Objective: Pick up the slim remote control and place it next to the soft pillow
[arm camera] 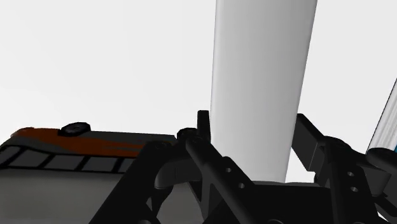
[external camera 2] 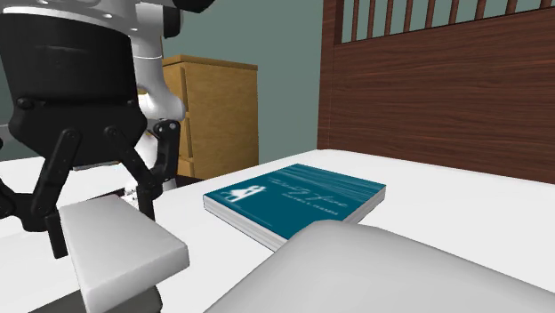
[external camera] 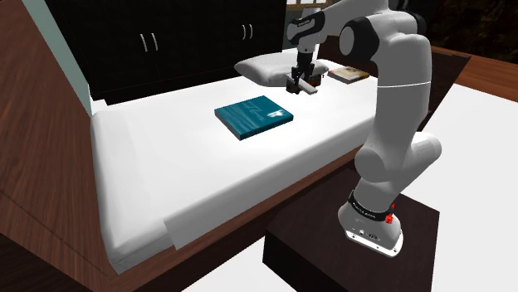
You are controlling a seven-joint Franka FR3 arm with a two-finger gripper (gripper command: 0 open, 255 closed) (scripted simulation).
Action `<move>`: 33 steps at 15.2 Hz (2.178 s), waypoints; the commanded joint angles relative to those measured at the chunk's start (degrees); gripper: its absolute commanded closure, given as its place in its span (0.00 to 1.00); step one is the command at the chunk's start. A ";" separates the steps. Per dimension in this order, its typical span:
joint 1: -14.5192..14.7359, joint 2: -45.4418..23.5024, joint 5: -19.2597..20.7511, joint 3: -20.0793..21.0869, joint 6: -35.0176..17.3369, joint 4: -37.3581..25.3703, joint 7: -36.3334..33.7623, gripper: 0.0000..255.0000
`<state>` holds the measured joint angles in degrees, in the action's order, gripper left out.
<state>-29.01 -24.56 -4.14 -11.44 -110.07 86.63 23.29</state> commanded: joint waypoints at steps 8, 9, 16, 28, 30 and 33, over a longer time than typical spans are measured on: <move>0.03 -1.95 -0.45 0.25 -5.99 4.10 0.16 1.00; 0.02 -2.22 -0.51 0.28 -6.64 4.48 0.19 1.00; -0.04 -3.57 -0.83 0.43 -9.48 6.00 0.36 1.00; 0.02 -2.83 -0.66 0.33 -7.90 5.15 0.26 0.00; 0.09 -1.54 -0.35 0.18 -4.65 3.17 0.06 0.00; 0.10 -1.10 -0.24 0.13 -3.34 2.29 -0.02 0.00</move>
<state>-28.95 -25.81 -4.43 -11.30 -113.94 89.23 23.37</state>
